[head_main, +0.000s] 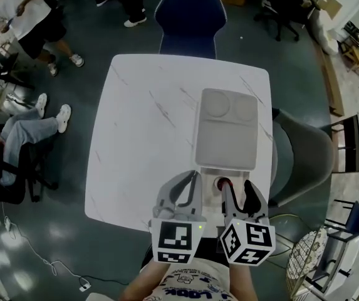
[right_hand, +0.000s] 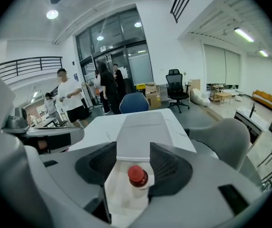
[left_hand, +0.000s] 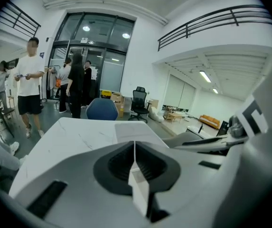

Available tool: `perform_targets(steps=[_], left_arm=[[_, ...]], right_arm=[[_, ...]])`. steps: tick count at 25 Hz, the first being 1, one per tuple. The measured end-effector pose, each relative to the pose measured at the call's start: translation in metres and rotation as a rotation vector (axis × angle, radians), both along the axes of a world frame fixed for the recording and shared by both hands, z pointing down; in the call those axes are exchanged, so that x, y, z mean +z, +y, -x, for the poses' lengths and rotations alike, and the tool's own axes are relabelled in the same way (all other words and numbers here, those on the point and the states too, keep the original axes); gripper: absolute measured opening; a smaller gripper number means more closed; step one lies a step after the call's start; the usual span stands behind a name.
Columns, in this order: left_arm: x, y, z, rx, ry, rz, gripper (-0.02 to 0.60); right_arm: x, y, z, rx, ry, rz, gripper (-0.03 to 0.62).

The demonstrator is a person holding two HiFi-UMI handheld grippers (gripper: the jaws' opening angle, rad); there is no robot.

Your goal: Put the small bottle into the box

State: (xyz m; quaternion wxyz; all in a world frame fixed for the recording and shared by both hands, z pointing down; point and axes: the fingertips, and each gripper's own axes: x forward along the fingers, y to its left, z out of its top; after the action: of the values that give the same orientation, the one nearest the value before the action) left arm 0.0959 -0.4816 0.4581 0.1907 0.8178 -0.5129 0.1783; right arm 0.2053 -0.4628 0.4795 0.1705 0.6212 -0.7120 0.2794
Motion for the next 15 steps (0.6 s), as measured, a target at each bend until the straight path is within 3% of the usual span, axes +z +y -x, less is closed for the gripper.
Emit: perform_targets(steps=[15], left_arm=[[-0.079,0.021,0.011,0.005,0.019,-0.179,0.02]], right_arm=[[-0.087,0.022,0.006,0.042,-0.002,-0.226,0.229]])
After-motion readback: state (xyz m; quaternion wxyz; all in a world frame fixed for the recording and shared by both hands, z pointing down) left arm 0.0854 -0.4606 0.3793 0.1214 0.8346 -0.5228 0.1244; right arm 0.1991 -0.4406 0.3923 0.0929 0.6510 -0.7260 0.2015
